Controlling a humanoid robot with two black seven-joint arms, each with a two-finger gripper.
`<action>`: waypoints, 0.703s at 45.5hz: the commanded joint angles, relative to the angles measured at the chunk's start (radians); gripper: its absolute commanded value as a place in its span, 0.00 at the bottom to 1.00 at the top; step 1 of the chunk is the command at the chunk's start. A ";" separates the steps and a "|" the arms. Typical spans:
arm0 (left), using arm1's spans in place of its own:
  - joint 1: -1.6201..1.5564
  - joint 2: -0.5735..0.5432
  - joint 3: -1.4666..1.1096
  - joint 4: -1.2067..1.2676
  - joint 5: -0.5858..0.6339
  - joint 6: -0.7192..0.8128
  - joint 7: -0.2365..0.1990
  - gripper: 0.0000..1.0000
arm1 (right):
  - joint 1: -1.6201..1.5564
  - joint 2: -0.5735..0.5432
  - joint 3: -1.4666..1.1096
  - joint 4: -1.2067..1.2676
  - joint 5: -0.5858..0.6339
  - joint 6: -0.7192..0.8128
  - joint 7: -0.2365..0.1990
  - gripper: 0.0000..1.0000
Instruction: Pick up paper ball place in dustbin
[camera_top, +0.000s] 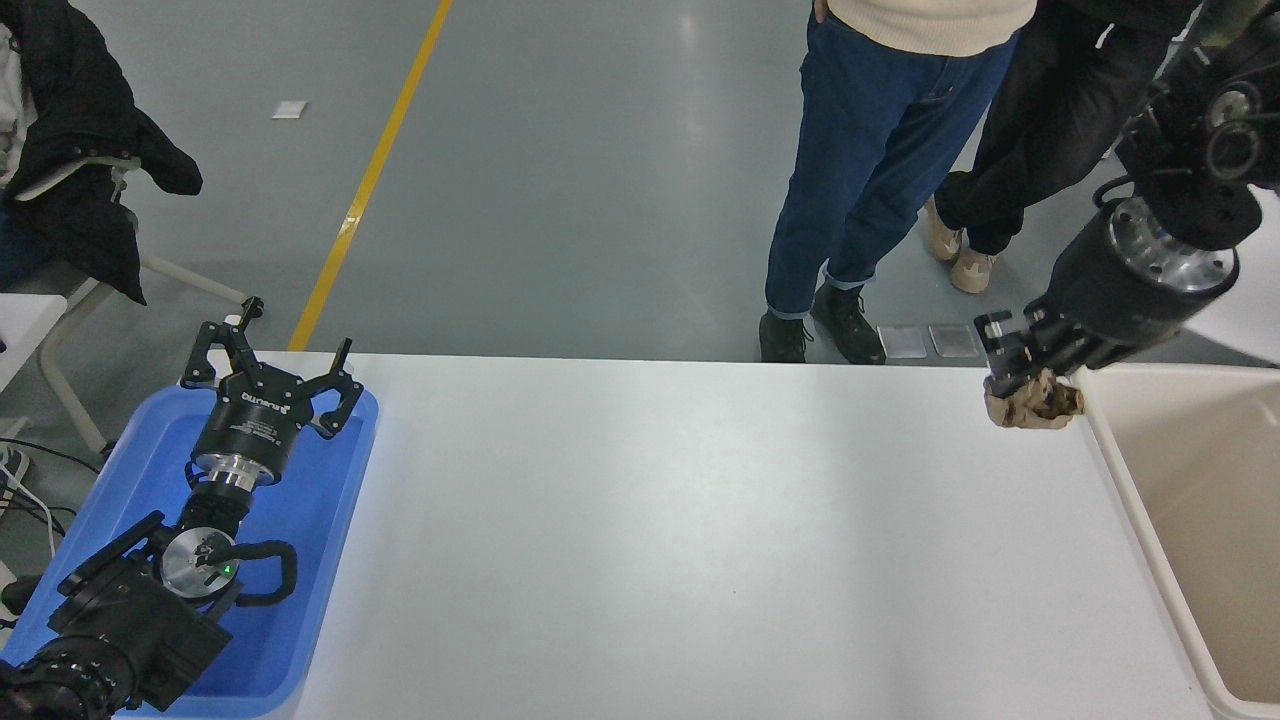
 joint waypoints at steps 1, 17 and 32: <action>0.000 0.001 0.000 0.000 0.000 0.000 0.000 1.00 | 0.061 -0.006 -0.005 0.005 0.000 0.019 0.000 0.00; 0.000 0.001 0.000 0.001 0.000 0.000 0.000 1.00 | 0.082 -0.006 -0.070 -0.006 0.002 0.019 -0.002 0.00; 0.000 0.001 0.000 0.000 0.000 0.000 0.000 1.00 | -0.042 -0.239 -0.192 -0.137 -0.037 0.019 -0.011 0.00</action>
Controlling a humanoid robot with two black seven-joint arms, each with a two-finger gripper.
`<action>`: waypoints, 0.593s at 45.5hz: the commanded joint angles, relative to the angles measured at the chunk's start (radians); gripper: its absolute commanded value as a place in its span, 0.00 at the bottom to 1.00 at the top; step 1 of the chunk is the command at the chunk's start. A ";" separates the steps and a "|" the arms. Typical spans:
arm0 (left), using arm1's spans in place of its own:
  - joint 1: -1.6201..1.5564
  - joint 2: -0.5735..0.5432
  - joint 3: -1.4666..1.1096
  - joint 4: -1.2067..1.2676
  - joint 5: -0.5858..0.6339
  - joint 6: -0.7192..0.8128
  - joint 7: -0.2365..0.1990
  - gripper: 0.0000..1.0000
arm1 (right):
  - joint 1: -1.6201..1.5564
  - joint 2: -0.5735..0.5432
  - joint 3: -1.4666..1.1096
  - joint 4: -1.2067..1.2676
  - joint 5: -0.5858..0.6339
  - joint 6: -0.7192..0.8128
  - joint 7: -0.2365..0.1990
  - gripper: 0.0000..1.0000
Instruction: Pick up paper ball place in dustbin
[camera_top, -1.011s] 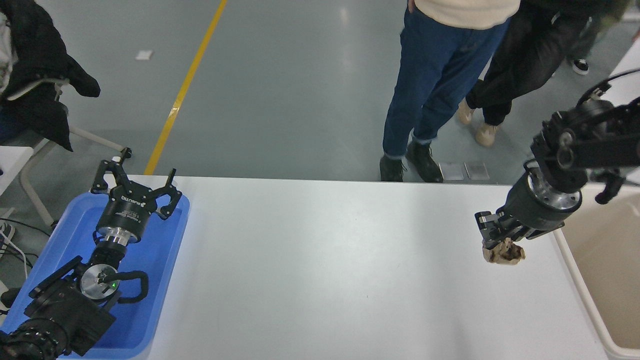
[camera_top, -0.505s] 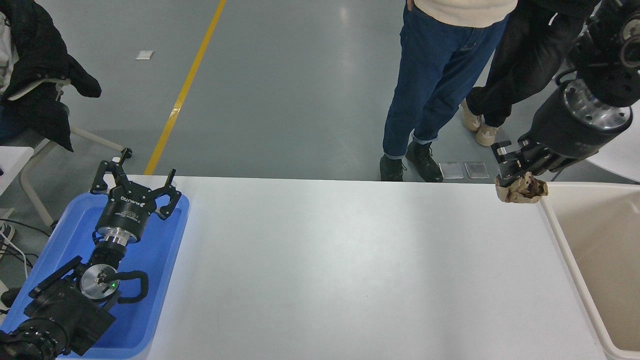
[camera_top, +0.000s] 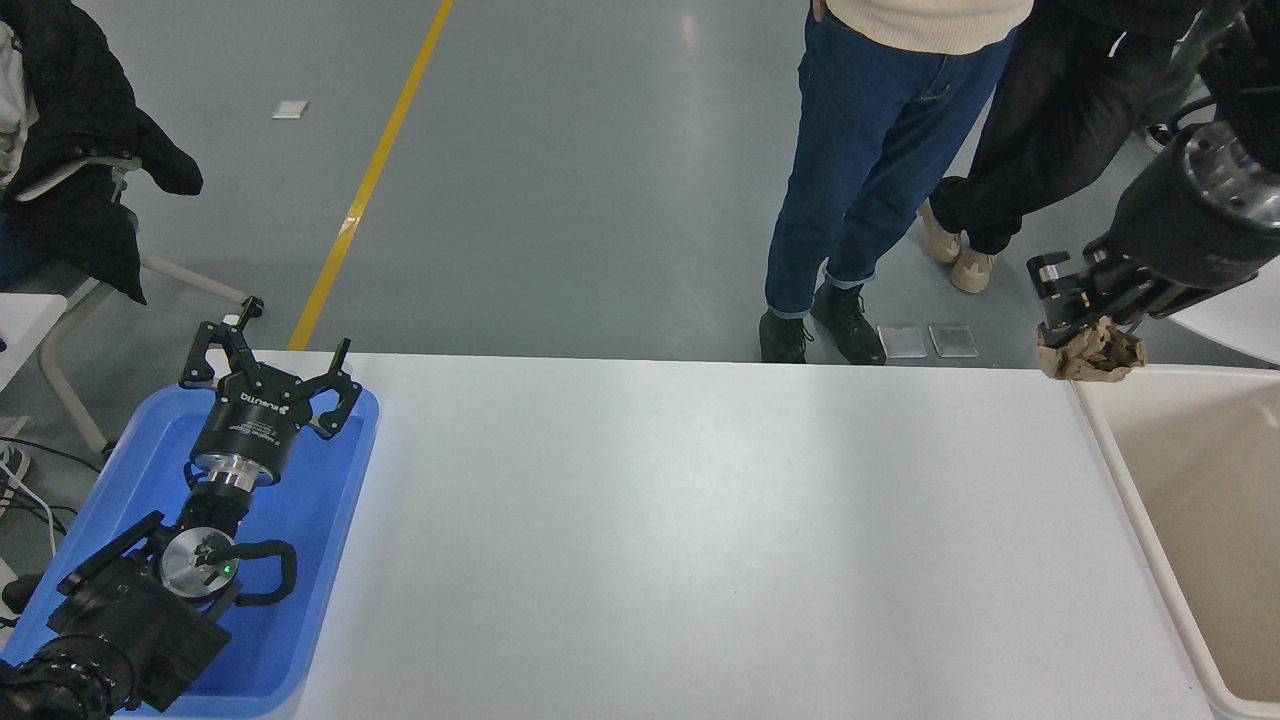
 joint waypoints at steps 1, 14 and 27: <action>0.000 0.000 0.000 0.001 0.000 0.000 0.000 1.00 | -0.080 -0.174 -0.073 -0.092 -0.044 0.001 -0.009 0.00; 0.002 0.000 0.000 0.001 0.000 0.000 0.000 1.00 | -0.289 -0.389 -0.102 -0.357 -0.100 0.001 -0.006 0.00; 0.002 0.000 0.000 0.001 0.000 0.000 0.000 1.00 | -0.718 -0.409 0.123 -0.500 -0.087 -0.134 -0.007 0.00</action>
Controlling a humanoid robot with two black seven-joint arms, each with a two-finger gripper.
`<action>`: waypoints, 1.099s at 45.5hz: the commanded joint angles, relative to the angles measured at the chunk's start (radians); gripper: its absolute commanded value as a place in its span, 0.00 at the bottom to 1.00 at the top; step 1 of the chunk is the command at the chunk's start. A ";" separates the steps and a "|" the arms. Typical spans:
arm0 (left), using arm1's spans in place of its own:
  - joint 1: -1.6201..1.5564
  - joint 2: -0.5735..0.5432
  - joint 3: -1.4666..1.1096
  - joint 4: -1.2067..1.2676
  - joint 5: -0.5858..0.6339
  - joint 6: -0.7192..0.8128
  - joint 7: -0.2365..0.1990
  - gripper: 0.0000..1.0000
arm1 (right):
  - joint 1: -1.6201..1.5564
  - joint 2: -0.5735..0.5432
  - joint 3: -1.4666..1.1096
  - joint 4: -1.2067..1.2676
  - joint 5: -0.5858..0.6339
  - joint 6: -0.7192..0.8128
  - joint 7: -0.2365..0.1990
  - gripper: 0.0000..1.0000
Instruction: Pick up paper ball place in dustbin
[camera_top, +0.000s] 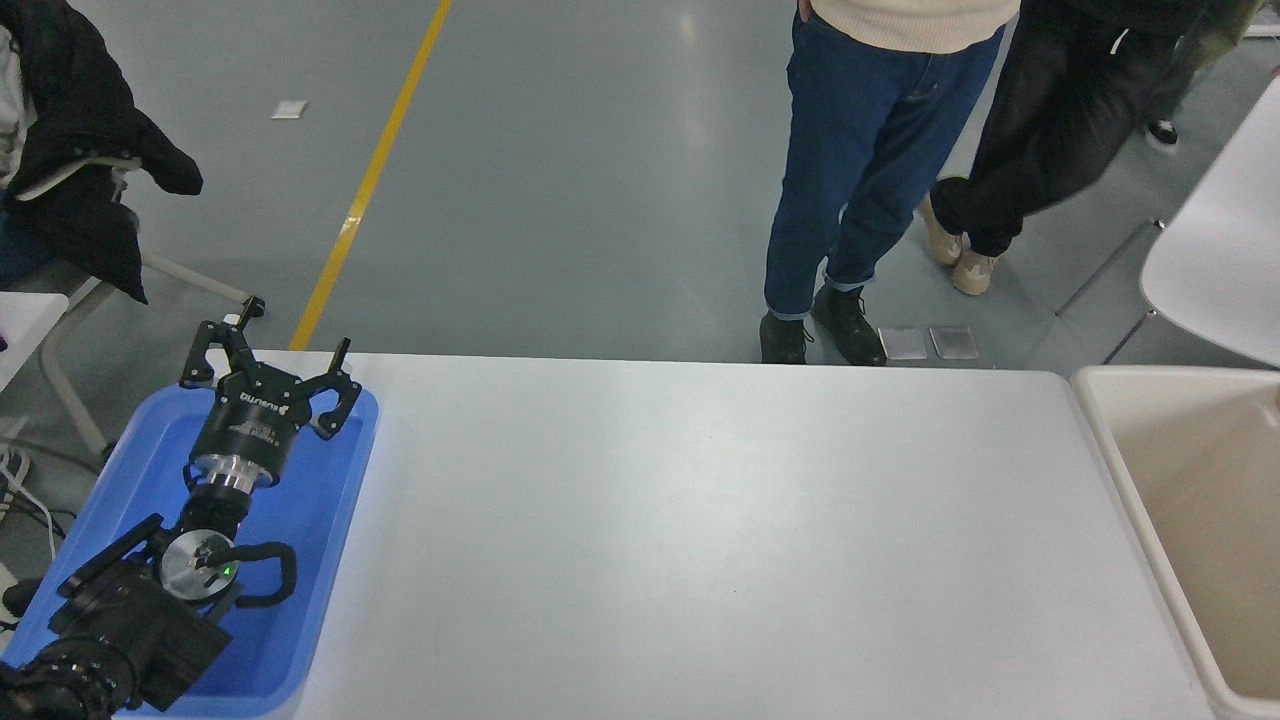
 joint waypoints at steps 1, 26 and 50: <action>0.000 0.000 0.000 0.000 0.000 0.000 -0.001 1.00 | -0.368 -0.045 0.177 -0.156 0.004 -0.162 -0.001 0.00; 0.000 0.000 0.000 0.000 -0.002 0.000 -0.001 1.00 | -1.222 0.314 0.785 -0.969 0.010 -0.603 0.000 0.00; 0.000 0.000 0.000 0.000 -0.002 0.000 -0.001 1.00 | -1.353 0.449 0.822 -1.025 0.030 -0.810 -0.004 0.00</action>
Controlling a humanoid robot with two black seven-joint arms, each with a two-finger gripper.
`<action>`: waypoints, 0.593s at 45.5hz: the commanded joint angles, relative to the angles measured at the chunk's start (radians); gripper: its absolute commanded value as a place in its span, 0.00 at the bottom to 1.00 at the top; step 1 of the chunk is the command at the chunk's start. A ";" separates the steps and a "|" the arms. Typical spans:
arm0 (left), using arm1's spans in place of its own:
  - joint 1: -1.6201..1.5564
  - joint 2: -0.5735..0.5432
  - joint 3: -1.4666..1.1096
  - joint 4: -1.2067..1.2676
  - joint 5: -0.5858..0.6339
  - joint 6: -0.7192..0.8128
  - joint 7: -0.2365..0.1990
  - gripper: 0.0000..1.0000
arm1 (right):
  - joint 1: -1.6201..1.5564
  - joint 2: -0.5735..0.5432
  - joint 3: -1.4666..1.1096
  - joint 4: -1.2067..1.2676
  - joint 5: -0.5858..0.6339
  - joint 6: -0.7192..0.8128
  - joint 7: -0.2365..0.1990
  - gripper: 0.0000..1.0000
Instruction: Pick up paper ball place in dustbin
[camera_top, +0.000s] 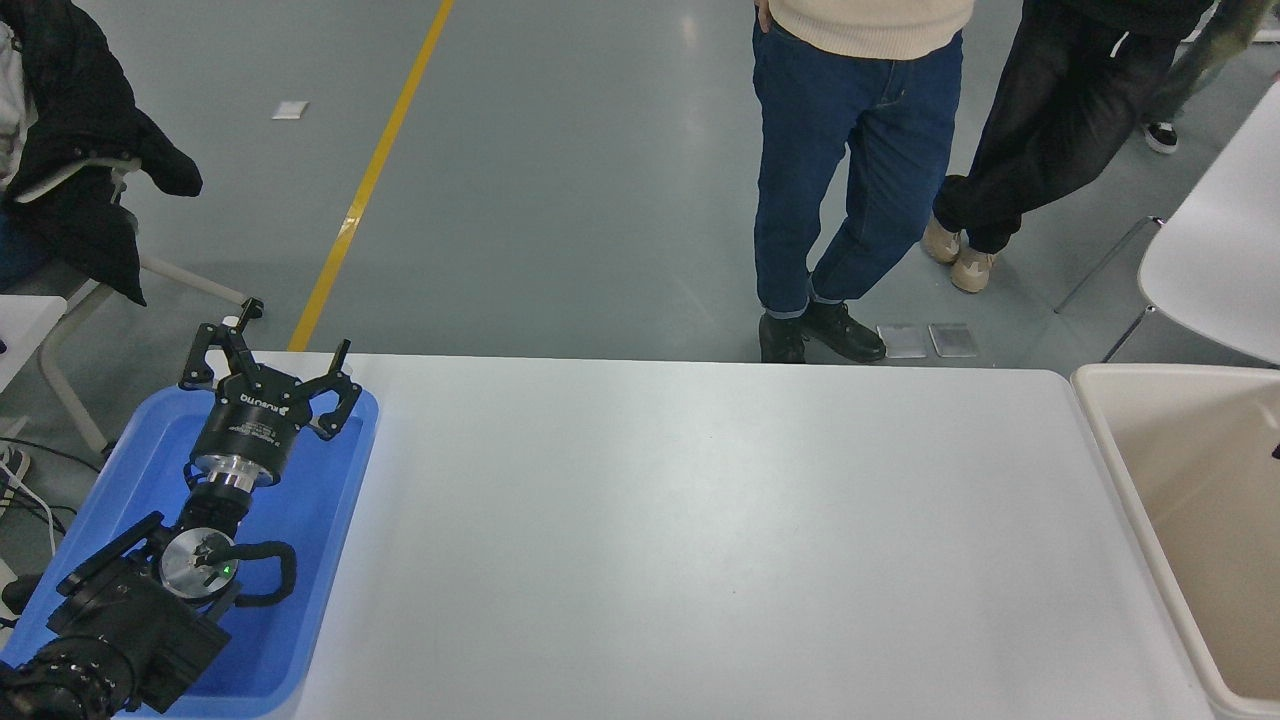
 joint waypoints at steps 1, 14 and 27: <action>0.000 0.000 0.000 0.000 0.000 0.000 0.000 1.00 | -0.066 0.055 0.019 -0.039 0.009 -0.064 0.000 0.00; 0.000 0.000 0.000 0.000 0.000 0.000 0.000 1.00 | -0.098 0.080 0.019 -0.036 0.009 -0.223 0.000 0.46; 0.000 0.000 0.000 0.000 0.000 0.000 0.000 1.00 | -0.112 0.092 0.021 -0.022 0.009 -0.268 0.002 0.97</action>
